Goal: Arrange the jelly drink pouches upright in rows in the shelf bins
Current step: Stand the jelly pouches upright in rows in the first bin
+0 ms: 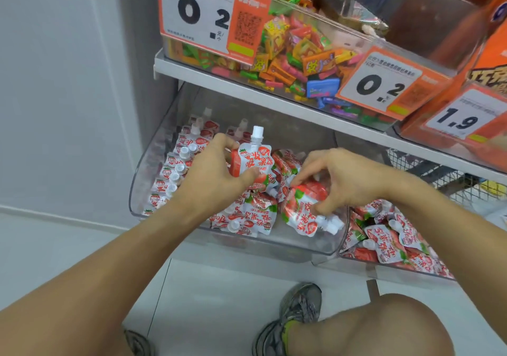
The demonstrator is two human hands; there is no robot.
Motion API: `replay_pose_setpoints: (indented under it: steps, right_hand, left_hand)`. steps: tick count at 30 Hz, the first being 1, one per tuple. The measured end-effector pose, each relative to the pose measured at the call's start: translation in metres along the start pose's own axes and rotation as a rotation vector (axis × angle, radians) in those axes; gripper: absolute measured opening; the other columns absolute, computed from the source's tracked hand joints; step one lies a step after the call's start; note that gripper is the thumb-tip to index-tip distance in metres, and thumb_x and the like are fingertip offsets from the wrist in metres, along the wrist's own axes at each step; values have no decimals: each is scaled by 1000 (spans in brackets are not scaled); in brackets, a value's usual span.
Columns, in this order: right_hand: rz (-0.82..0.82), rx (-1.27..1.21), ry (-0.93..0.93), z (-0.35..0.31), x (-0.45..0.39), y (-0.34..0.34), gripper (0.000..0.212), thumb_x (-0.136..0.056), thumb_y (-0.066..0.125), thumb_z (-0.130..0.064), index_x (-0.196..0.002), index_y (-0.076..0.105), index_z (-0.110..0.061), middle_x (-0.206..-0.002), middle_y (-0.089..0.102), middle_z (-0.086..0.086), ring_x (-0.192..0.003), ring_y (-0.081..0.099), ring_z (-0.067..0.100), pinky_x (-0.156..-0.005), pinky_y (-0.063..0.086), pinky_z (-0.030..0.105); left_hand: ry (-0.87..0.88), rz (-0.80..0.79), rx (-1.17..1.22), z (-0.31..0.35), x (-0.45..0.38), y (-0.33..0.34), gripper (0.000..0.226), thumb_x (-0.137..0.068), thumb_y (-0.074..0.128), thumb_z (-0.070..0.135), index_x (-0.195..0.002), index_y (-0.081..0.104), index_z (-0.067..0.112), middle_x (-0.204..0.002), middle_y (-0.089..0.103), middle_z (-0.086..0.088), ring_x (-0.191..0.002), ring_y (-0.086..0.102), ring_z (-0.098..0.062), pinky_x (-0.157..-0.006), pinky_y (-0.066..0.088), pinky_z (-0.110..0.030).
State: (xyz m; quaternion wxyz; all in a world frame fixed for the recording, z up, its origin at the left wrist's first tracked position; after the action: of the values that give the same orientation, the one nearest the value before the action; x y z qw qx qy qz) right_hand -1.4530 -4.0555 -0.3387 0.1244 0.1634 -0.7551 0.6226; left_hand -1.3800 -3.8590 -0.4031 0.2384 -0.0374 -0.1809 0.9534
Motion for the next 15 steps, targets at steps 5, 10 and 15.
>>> replay_pose_setpoints:
  steps: [5, 10, 15]
  right_hand:
    - [-219, 167, -232, -37, -10, 59, 49, -63, 78, -21, -112, 76, -29, -108, 65, -7, -97, 48, 3, -90, 38, 16]
    - [-152, -58, -125, -17, -9, 79, 45, -69, 76, -14, -113, 73, -26, -108, 67, -7, -93, 63, 10, -84, 55, 35]
    - [-117, 322, -41, 0, 3, 62, 89, -66, 82, -46, -144, 41, -34, -136, 39, -5, -121, 41, 16, -100, 44, 35]
  left_hand:
    - [40, -8, -25, 4, 1, 6, 42, -78, 78, 35, -106, 48, 25, -90, 68, 12, -71, 67, 0, -69, 60, -33]
    - [65, -57, -55, 1, 0, 14, 44, -77, 78, 39, -108, 49, 27, -94, 69, 10, -75, 68, -4, -72, 59, -36]
    - [72, -85, -58, 1, -4, 19, 45, -77, 76, 41, -109, 49, 27, -98, 69, 10, -78, 69, -6, -71, 60, -38]
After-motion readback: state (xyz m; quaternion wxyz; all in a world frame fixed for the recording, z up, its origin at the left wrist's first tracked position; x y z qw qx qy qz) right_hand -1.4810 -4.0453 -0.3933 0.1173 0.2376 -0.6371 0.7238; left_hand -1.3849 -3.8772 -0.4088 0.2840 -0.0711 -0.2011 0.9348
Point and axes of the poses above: each hand's wrist, its own x-axis away from the middle knuckle, its own y-axis out of the palm, z = x × y, the point moved 5 cm from there along -x, towards the middle knuckle
